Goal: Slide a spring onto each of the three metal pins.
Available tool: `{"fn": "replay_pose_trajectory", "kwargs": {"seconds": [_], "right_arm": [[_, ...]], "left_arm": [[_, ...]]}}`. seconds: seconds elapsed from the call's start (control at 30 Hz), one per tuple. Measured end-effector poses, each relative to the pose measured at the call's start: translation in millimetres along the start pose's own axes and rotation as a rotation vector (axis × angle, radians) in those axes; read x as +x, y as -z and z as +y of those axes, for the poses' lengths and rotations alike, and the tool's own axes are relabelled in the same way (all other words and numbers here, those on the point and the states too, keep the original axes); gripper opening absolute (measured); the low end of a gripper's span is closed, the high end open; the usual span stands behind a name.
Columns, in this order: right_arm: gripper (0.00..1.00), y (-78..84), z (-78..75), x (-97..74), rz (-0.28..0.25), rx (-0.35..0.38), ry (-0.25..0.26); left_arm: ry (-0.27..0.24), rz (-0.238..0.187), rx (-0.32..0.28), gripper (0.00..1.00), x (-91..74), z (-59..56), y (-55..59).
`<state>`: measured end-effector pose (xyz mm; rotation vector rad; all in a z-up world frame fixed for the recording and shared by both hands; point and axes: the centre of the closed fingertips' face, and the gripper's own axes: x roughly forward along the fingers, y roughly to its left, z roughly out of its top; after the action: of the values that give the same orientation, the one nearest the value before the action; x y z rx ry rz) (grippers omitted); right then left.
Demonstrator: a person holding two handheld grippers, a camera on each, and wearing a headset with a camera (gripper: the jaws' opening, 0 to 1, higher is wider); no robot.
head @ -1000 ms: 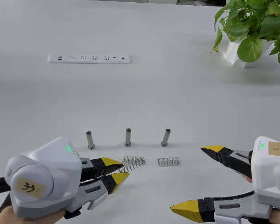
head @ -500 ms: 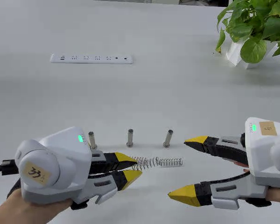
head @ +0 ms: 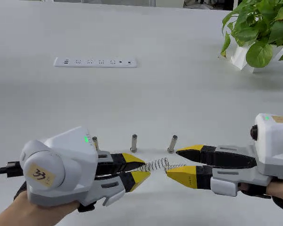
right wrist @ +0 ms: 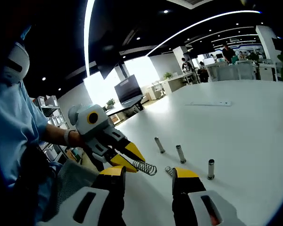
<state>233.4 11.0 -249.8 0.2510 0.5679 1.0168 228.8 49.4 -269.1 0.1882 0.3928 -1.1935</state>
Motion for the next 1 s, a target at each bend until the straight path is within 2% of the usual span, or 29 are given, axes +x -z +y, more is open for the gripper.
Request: {"fn": "replay_pose_trajectory", "kwargs": {"seconds": [0.07,0.13,0.27,0.37,0.53,0.57,0.6,0.8,1.0], "right_arm": [[0.34,-1.8,1.7,0.8,-0.023,0.051,-0.012],[0.29,-4.0,-5.5,-1.2,-0.038,0.094,-0.026],[0.23,-0.7,-0.5,2.3,-0.05,0.147,-0.045],[0.23,0.9,1.9,5.6,-0.073,0.215,-0.055],[0.21,-1.8,2.8,7.7,-0.14,0.341,-0.079],[0.21,2.3,-6.7,3.8,-0.146,0.356,-0.083],[0.21,2.6,-8.0,3.2,-0.154,0.363,-0.089],[0.19,0.9,-8.0,5.0,-0.196,0.464,-0.127],[0.16,0.9,-6.3,7.4,-0.209,0.497,-0.135]], "left_arm": [[0.002,-0.004,0.0,0.07,0.1,-0.7,-1.2],[0.002,-0.01,0.001,0.07,0.3,-1.1,-2.7],[0.0,-0.025,-0.001,0.07,0.1,-1.2,-5.9],[0.001,-0.038,-0.004,0.07,-0.1,-1.5,-8.7],[-0.007,-0.049,-0.006,0.07,-0.2,0.0,-10.8],[-0.008,-0.051,-0.008,0.07,-0.3,0.2,-11.3],[-0.009,-0.053,-0.009,0.07,-0.3,0.2,-11.7],[-0.018,-0.068,-0.013,0.07,-0.5,1.4,-14.2],[-0.023,-0.077,-0.019,0.07,-1.6,2.8,-15.0]]}}
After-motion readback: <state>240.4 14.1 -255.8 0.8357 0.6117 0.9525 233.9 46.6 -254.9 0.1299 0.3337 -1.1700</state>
